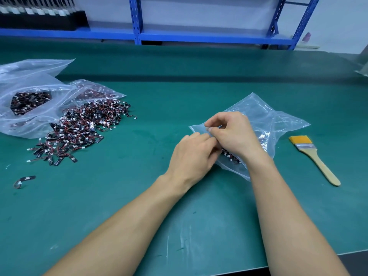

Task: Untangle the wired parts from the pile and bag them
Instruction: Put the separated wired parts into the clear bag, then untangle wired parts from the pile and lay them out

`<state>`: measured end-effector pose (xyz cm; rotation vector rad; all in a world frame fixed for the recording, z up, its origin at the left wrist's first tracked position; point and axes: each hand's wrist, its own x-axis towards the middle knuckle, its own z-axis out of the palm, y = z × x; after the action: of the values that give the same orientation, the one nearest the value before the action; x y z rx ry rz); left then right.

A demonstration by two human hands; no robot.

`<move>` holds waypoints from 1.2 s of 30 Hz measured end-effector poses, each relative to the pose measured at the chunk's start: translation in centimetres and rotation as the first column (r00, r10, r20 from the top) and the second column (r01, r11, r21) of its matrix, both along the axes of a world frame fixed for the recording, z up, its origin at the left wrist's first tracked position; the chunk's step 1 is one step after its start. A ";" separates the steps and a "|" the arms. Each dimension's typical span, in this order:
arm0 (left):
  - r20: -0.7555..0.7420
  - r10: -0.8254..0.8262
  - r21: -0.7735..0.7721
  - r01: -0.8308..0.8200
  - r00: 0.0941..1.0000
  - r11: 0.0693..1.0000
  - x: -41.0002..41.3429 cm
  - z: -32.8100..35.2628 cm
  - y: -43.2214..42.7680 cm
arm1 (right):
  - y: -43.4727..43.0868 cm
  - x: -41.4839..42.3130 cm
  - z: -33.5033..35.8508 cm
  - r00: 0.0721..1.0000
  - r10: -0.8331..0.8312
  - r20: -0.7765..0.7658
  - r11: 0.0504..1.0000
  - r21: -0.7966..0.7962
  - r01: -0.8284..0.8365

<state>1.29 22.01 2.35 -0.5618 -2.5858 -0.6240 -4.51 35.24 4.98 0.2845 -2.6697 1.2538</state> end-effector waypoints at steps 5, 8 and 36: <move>-0.071 -0.036 -0.106 0.029 0.997 0.994 0.0 -0.5 0.6 | 0.1 0.0 0.4 0.999 -0.021 -0.027 1.000 0.021 0.022; -0.049 -0.090 -0.105 0.085 0.995 0.991 0.4 -0.9 0.4 | 0.1 0.2 0.5 0.999 -0.030 -0.037 0.999 0.023 0.030; 0.038 -0.242 -0.143 0.245 0.970 0.959 2.2 -0.6 -5.7 | -0.4 1.1 0.4 0.975 0.001 0.221 0.872 0.477 -0.109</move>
<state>3.50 16.34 1.78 -0.9379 -2.6176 -0.5200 -3.39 34.86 5.33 0.3070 -3.1598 0.6232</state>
